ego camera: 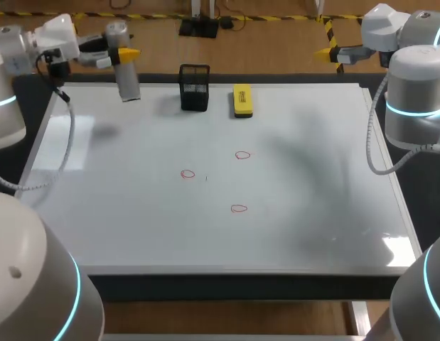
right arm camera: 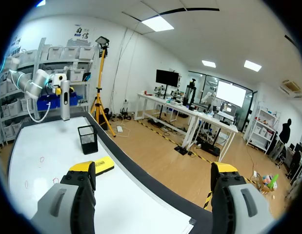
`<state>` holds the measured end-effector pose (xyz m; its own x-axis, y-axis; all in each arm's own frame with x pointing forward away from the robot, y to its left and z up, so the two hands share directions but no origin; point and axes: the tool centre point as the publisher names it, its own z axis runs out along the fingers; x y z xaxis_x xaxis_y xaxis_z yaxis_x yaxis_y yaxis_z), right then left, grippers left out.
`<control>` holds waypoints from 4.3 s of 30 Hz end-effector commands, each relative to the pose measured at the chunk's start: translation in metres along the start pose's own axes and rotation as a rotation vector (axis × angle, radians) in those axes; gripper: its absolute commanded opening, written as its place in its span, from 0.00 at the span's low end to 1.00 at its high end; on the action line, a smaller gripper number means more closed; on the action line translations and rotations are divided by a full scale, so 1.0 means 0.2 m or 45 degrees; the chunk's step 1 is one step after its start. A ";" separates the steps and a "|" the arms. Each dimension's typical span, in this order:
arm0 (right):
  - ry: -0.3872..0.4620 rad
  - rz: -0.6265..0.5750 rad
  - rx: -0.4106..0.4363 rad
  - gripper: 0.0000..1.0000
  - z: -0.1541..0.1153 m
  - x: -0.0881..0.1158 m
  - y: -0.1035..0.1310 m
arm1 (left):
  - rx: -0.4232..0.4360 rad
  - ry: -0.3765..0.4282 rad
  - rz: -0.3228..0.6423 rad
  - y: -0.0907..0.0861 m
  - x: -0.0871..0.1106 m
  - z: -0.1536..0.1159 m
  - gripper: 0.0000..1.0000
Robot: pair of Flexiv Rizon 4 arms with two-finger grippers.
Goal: Pick up the inspection probe, press it on each red-marked spot on the whiteboard one by one, put down the probe, pick up the eraser, and wipe off all the red marks.
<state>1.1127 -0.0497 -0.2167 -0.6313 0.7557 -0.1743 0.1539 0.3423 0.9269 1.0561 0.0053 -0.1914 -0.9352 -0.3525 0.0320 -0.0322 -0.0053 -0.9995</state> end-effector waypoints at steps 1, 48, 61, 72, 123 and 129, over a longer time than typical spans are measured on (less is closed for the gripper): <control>0.001 0.000 0.001 1.00 0.00 0.00 0.00 | 0.004 -0.124 -0.002 0.02 0.04 -0.04 0.00; 1.182 -0.926 0.894 1.00 0.52 0.26 -0.20 | -0.038 -0.146 -0.010 0.04 0.04 -0.10 0.00; 1.440 -1.638 1.154 1.00 0.70 0.43 -0.29 | -0.038 -0.146 -0.010 0.04 0.04 -0.10 0.00; 1.429 -1.974 1.077 1.00 0.70 0.55 -0.27 | -0.038 -0.146 -0.010 0.04 0.04 -0.10 0.00; 1.818 -2.397 0.483 1.00 0.88 0.81 -0.55 | -0.038 -0.146 -0.010 0.04 0.04 -0.10 0.00; 1.851 -2.409 0.498 1.00 0.88 0.86 -0.57 | -0.038 -0.146 -0.010 0.04 0.04 -0.10 0.00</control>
<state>1.1212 0.1347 -0.4116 -0.0801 -0.9967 -0.0108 -0.9967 0.0800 0.0117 1.0412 0.0203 -0.1995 -0.8889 -0.4565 0.0379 -0.0524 0.0191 -0.9984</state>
